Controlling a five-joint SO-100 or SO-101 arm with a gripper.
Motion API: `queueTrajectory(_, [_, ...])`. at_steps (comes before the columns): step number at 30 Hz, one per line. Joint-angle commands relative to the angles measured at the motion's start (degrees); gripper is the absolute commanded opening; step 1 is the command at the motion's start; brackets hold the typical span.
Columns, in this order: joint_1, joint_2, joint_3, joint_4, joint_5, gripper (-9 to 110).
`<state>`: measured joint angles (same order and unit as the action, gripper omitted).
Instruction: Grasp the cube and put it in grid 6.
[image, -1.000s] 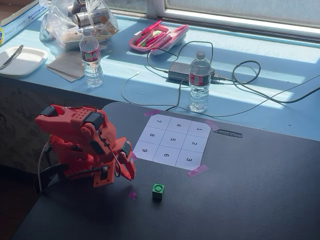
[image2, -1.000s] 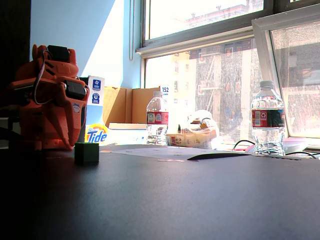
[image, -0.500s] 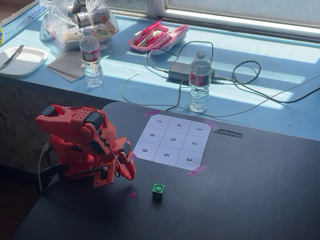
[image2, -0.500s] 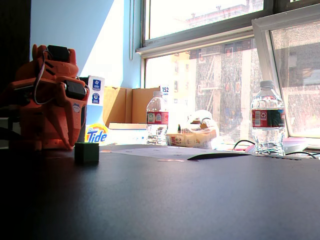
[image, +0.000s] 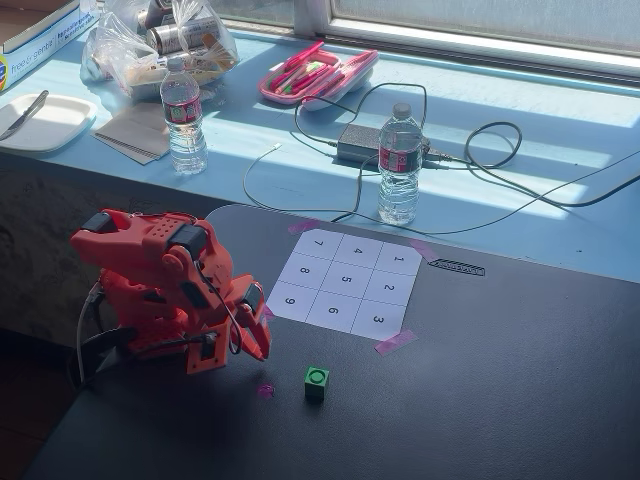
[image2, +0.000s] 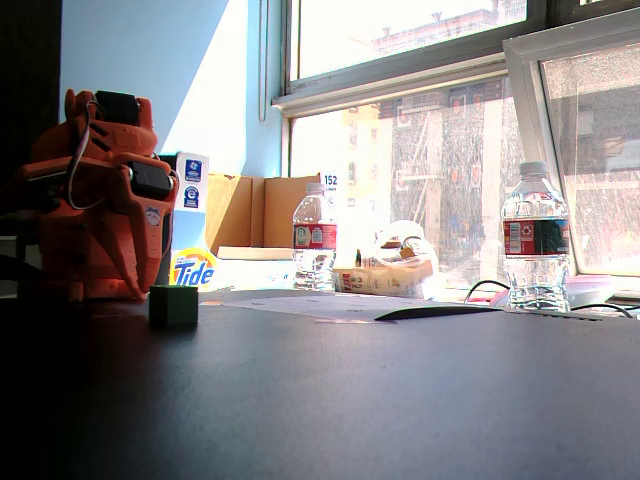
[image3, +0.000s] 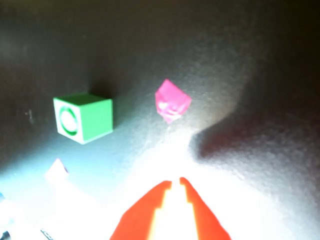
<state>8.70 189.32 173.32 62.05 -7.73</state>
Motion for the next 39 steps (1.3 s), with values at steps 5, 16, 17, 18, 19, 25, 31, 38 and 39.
queueTrajectory(5, [0.0, -0.2, -8.6, 3.4, 1.9, 5])
queueTrajectory(16, [1.1, -12.6, -22.3, 2.6, 1.9, 8])
queueTrajectory(17, [1.2, -15.5, -24.9, 2.9, 1.8, 8])
queueTrajectory(18, [1.5, -18.1, -27.4, 3.3, 2.0, 9])
queueTrajectory(19, [1.7, -21.0, -30.2, 4.0, 2.0, 9])
queueTrajectory(25, [3.1, -38.5, -47.5, 9.8, 2.8, 12])
queueTrajectory(31, [4.9, -55.2, -59.9, 14.7, 2.6, 15])
queueTrajectory(38, [8.1, -71.6, -68.5, 15.6, 1.6, 17])
queueTrajectory(39, [8.5, -72.9, -69.3, 15.4, 1.4, 17])
